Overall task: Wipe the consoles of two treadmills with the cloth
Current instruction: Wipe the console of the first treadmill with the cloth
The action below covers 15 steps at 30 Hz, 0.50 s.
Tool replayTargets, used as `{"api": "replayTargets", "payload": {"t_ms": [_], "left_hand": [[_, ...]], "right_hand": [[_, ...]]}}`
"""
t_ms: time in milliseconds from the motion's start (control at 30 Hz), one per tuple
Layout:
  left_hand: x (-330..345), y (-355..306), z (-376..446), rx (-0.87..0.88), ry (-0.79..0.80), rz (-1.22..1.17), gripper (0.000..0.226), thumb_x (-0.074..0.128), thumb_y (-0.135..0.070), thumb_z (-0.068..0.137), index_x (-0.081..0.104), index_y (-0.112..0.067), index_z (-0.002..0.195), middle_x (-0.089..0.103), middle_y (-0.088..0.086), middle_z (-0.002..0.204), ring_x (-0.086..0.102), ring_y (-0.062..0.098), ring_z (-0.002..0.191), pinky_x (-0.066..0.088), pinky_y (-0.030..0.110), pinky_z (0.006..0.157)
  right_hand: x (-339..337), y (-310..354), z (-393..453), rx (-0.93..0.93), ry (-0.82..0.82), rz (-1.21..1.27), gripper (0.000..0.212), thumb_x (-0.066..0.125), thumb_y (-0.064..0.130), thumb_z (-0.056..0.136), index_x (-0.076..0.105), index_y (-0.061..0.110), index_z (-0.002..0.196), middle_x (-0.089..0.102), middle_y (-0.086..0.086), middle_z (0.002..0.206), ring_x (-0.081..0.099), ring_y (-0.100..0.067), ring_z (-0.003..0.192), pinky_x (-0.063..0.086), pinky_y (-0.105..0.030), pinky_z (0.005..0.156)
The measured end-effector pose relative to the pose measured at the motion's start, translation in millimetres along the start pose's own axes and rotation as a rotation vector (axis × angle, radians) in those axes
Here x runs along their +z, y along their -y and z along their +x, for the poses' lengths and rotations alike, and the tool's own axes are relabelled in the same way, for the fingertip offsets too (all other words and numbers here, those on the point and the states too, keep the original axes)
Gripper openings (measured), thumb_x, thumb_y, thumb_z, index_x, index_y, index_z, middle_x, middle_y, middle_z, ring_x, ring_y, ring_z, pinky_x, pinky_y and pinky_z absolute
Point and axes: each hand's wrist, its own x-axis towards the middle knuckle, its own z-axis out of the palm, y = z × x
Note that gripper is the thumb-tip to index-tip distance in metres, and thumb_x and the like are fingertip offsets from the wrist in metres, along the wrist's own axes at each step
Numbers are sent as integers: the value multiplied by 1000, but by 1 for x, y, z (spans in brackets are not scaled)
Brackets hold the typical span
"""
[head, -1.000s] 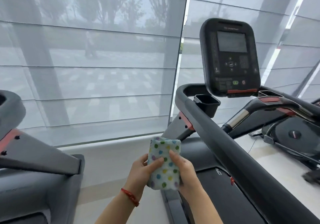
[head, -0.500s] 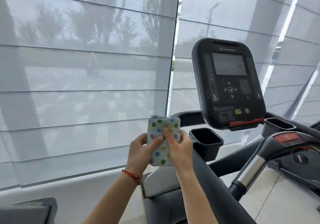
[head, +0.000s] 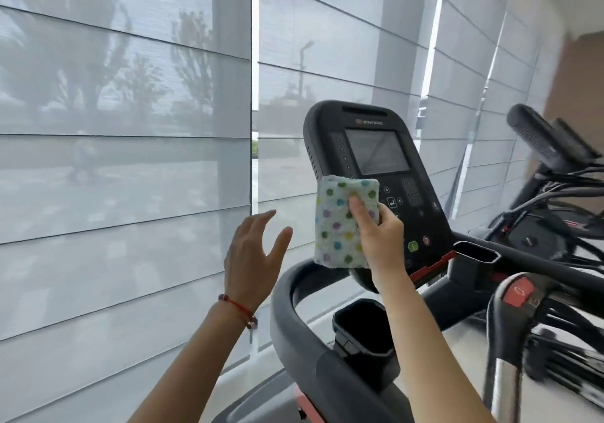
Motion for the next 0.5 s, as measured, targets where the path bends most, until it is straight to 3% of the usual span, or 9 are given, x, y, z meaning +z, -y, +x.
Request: {"api": "replayTargets", "payload": {"t_ms": [267, 400, 500], "left_hand": [[64, 12, 54, 344, 78, 162, 52, 41, -43, 89, 58, -6, 121, 58, 12, 125, 52, 29, 117, 41, 41, 93], [88, 21, 78, 399, 96, 227, 52, 38, -43, 90, 57, -7, 123, 55, 14, 129, 49, 32, 123, 39, 45, 98], [105, 27, 96, 412, 108, 247, 54, 37, -44, 90, 56, -7, 124, 54, 13, 131, 46, 31, 125, 34, 44, 101]], "right_hand": [[-41, -15, 73, -59, -194, -79, 21, 62, 37, 84, 58, 16, 82, 64, 1, 81, 65, -10, 73, 55, -16, 55], [-53, -28, 106, -63, -217, -108, 20, 63, 38, 83, 57, 19, 80, 64, 1, 81, 65, -15, 77, 56, -30, 68], [-60, -33, 132, -76, -202, -124, 22, 63, 38, 84, 57, 17, 84, 64, 1, 83, 65, -16, 78, 56, -28, 67]]}}
